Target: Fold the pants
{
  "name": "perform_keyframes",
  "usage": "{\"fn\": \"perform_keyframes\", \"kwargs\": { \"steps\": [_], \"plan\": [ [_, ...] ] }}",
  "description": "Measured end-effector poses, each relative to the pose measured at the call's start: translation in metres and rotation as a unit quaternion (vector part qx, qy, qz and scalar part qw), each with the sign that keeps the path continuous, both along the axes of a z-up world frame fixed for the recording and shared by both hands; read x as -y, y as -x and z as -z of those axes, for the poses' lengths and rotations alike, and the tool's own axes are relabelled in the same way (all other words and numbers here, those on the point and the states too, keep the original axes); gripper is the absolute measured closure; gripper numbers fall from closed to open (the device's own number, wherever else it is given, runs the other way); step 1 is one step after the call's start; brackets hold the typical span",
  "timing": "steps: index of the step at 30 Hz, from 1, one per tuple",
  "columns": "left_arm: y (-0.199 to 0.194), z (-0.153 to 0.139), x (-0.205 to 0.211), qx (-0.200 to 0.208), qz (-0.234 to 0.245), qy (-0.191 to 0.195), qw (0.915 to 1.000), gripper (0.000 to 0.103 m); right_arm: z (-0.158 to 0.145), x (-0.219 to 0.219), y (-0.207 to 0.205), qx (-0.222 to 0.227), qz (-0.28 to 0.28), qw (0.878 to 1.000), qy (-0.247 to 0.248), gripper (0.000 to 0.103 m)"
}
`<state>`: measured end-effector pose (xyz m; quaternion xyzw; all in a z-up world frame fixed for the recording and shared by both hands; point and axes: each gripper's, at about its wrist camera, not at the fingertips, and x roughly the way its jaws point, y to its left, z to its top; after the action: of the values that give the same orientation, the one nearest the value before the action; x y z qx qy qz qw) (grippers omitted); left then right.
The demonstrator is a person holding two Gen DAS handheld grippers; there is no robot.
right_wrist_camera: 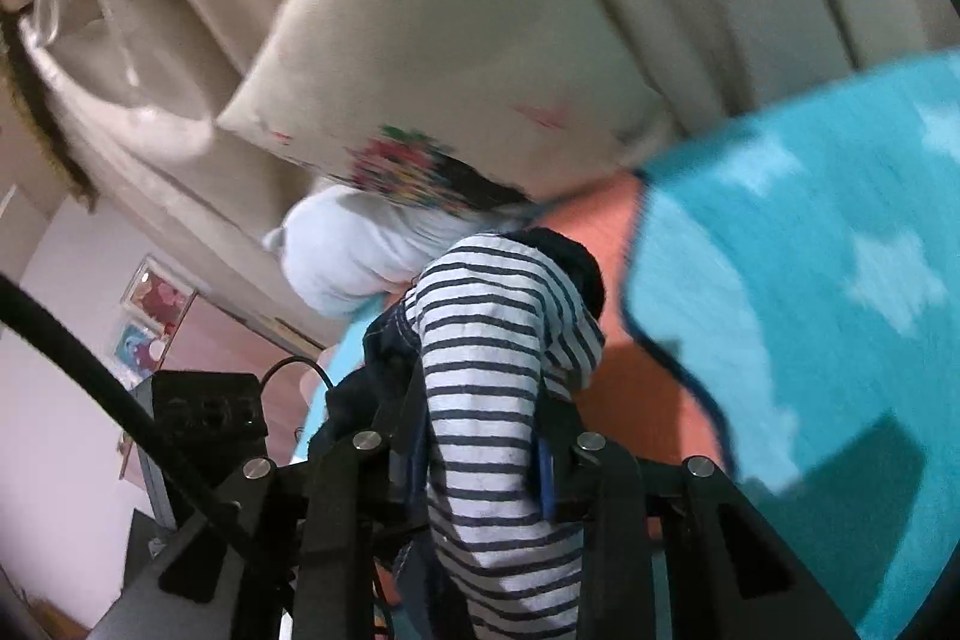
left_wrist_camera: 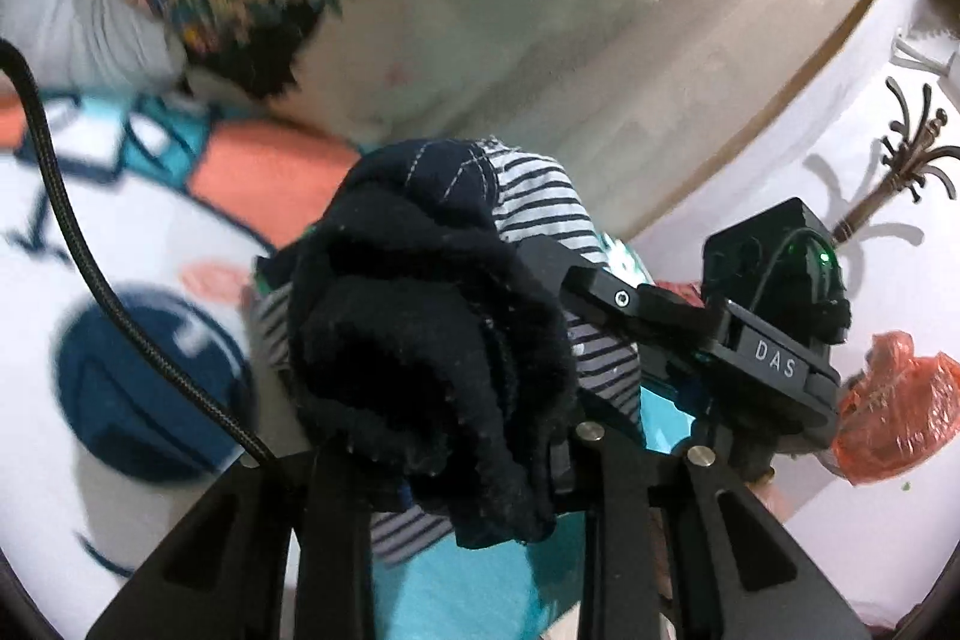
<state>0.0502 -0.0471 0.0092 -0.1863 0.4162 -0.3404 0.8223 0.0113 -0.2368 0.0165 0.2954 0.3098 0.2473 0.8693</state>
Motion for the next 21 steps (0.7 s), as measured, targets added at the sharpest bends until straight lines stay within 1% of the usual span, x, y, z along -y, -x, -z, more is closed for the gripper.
{"fn": "perform_keyframes", "kwargs": {
  "steps": [2, 4, 7, 8, 10, 13, 14, 16, 17, 18, 20, 21],
  "plan": [
    [-0.013, -0.005, -0.006, 0.002, -0.017, -0.018, 0.9997, 0.076, -0.003, -0.007, -0.018, -0.003, 0.004, 1.0, -0.004, 0.074],
    [-0.028, -0.001, -0.011, -0.005, -0.031, -0.026, 0.9992, 0.073, 0.001, -0.01, -0.036, -0.01, 0.011, 1.0, -0.004, 0.074],
    [-0.046, 0.021, -0.015, -0.05, -0.039, -0.021, 0.9978, 0.07, 0.011, -0.011, -0.054, -0.021, 0.035, 0.999, 0.012, 0.074],
    [-0.047, 0.029, -0.014, -0.064, -0.039, -0.019, 0.997, 0.07, 0.017, -0.008, -0.059, -0.031, 0.043, 0.999, 0.013, 0.074],
    [-0.043, 0.043, -0.008, -0.073, -0.033, -0.023, 0.9965, 0.07, 0.031, 0.001, -0.061, -0.051, 0.061, 0.997, 0.022, 0.074],
    [-0.032, 0.056, 0.01, -0.079, -0.012, -0.027, 0.9964, 0.069, 0.042, 0.02, -0.056, -0.065, 0.1, 0.991, 0.063, 0.074],
    [-0.029, 0.058, 0.016, -0.077, -0.007, -0.028, 0.9966, 0.068, 0.046, 0.029, -0.054, -0.075, 0.119, 0.987, 0.078, 0.07],
    [-0.022, 0.056, 0.021, -0.066, -0.008, -0.032, 0.9973, 0.066, 0.048, 0.039, -0.051, -0.083, 0.132, 0.984, 0.083, 0.06],
    [-0.019, 0.053, 0.019, -0.064, -0.006, -0.027, 0.9975, 0.066, 0.047, 0.043, -0.049, -0.084, 0.127, 0.986, 0.075, 0.06],
    [-0.02, 0.052, 0.017, -0.066, -0.004, -0.017, 0.9976, 0.065, 0.045, 0.046, -0.049, -0.085, 0.123, 0.986, 0.072, 0.059],
    [-0.018, 0.05, 0.006, -0.07, -0.007, 0.008, 0.9975, 0.062, 0.043, 0.048, -0.046, -0.084, 0.108, 0.988, 0.075, 0.047],
    [-0.018, 0.049, -0.004, -0.068, -0.02, 0.021, 0.9972, 0.056, 0.043, 0.047, -0.044, -0.083, 0.096, 0.989, 0.076, 0.044]
  ]
}}
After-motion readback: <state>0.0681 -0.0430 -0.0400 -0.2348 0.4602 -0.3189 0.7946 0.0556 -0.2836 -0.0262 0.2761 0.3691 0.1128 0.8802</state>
